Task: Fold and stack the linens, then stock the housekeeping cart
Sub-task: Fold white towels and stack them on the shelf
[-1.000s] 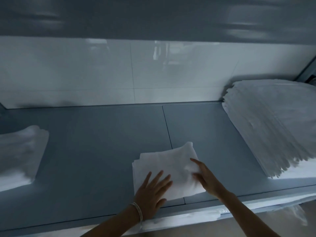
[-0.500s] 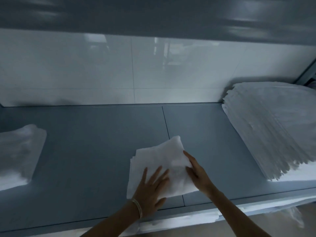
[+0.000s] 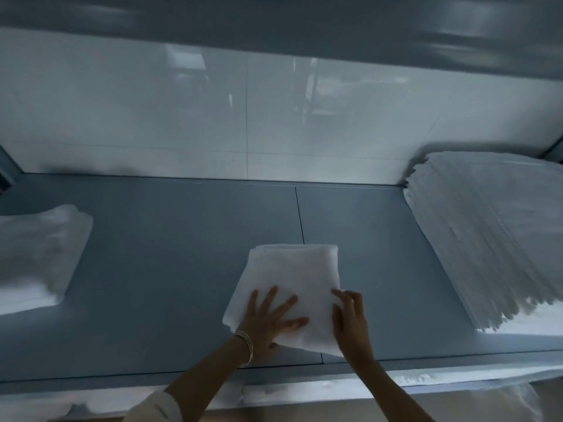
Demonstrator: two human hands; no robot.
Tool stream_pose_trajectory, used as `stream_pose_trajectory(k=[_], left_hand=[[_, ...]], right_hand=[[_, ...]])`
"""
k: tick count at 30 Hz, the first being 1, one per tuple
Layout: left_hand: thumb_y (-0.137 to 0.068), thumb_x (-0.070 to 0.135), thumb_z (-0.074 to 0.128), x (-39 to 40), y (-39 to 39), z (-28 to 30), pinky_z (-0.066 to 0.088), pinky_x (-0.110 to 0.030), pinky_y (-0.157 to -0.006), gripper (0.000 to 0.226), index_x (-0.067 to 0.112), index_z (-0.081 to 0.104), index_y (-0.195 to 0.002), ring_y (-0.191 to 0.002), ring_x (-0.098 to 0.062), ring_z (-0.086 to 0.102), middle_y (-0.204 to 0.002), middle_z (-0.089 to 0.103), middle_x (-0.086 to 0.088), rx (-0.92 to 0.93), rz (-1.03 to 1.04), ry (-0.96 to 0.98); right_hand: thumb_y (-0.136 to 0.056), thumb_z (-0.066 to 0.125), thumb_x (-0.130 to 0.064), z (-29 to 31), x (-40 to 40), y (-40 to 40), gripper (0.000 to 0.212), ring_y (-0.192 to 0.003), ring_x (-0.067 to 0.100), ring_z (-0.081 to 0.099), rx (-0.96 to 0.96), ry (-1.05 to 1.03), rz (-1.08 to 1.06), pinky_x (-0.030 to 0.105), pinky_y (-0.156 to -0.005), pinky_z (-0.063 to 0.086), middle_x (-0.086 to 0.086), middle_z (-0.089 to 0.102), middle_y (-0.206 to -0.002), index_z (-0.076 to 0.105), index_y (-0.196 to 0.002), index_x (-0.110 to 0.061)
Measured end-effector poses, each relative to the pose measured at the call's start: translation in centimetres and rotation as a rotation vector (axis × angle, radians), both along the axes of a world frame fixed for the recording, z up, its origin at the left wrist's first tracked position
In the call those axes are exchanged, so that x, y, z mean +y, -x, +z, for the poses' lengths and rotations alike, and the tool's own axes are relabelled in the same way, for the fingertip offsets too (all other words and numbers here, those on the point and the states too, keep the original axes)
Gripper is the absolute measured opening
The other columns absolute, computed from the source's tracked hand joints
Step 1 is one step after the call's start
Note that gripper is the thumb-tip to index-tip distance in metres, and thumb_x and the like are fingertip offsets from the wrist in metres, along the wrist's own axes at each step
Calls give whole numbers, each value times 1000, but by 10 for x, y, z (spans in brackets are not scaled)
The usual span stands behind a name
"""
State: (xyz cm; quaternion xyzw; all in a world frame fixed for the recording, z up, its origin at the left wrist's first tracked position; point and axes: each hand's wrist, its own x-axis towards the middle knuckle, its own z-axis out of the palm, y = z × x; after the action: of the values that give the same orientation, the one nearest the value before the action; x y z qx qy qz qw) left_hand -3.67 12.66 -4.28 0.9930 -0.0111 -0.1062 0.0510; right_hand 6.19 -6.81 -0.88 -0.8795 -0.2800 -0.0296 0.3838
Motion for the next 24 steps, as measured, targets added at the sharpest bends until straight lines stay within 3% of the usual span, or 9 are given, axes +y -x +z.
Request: stream_pose_trajectory(k=[4, 7, 10, 11, 13, 15, 17, 21, 24], left_hand=[[-58, 46, 67, -10, 7, -4, 29, -62, -103, 106, 39, 12, -148, -127, -29, 49, -146, 37, -5, 11, -35, 35], [-89, 31, 43, -16, 9, -10, 18, -52, -109, 48, 36, 41, -136, -121, -28, 55, -137, 53, -1, -63, -116, -21], [-91, 30, 44, -24, 5, -16, 23, -47, -107, 40, 37, 44, -130, -116, -26, 59, -131, 59, 5, -72, -164, -55], [-89, 31, 45, -27, 3, -14, 28, -46, -105, 42, 37, 44, -130, -115, -25, 60, -129, 60, 5, -55, -175, -69], [-86, 28, 43, -31, 1, -8, 40, -47, -98, 43, 36, 48, -128, -112, -23, 62, -126, 62, 6, -39, -178, -78], [-83, 21, 41, -32, 0, -1, 50, -43, -92, 45, 33, 62, -120, -106, -19, 65, -119, 66, 5, -55, -138, -73], [-79, 16, 41, -32, -4, 5, 52, -38, -87, 43, 29, 72, -106, -98, -14, 69, -110, 70, 4, -103, -65, -56], [-67, 17, 66, -28, -6, 38, 57, -29, -64, 24, 26, 76, -86, -74, -15, 72, -87, 74, 2, -261, 46, 13], [-33, 23, 89, -17, 13, 64, 52, -21, -44, 54, 25, 75, -86, -63, -12, 70, -80, 73, 6, -250, 130, 91]], right_hand=[[-84, 60, -1, -8, -19, 29, 51, -71, 38, 63, 97, 127, -186, 42, -56, 51, 12, 43, -113, 34, -112, -35], [-67, 79, -30, -16, -34, 35, 64, -103, 43, 54, -44, 392, -98, 50, -74, 50, 20, 46, -121, 39, -117, -25], [-47, 73, -66, -27, -31, 29, 98, -121, 42, 44, -304, 663, 181, 55, -102, 28, 26, 54, -128, 50, -123, -8], [-35, 77, -67, -27, -24, 28, 107, -118, 40, 50, -256, 734, 240, 55, -101, 34, 24, 60, -121, 55, -120, -6], [-12, 86, -55, -21, -13, 26, 106, -97, 32, 67, -125, 843, 308, 44, -79, 56, 17, 70, -102, 69, -104, -5], [-14, 94, -34, -11, -10, 16, 82, -75, 20, 72, -156, 848, 377, 26, -58, 59, 9, 73, -86, 75, -89, -7], [-23, 96, -24, 0, -13, 5, 65, -63, 12, 69, -281, 776, 425, 21, -47, 55, 2, 73, -76, 75, -83, -10], [-29, 95, -25, 27, -22, -12, 72, -61, 12, 69, -287, 709, 468, 24, -41, 53, 0, 73, -81, 72, -97, -13], [-30, 93, -26, 35, -17, -17, 97, -56, 12, 66, -244, 750, 559, 25, -35, 49, -4, 69, -81, 54, -118, -22]])
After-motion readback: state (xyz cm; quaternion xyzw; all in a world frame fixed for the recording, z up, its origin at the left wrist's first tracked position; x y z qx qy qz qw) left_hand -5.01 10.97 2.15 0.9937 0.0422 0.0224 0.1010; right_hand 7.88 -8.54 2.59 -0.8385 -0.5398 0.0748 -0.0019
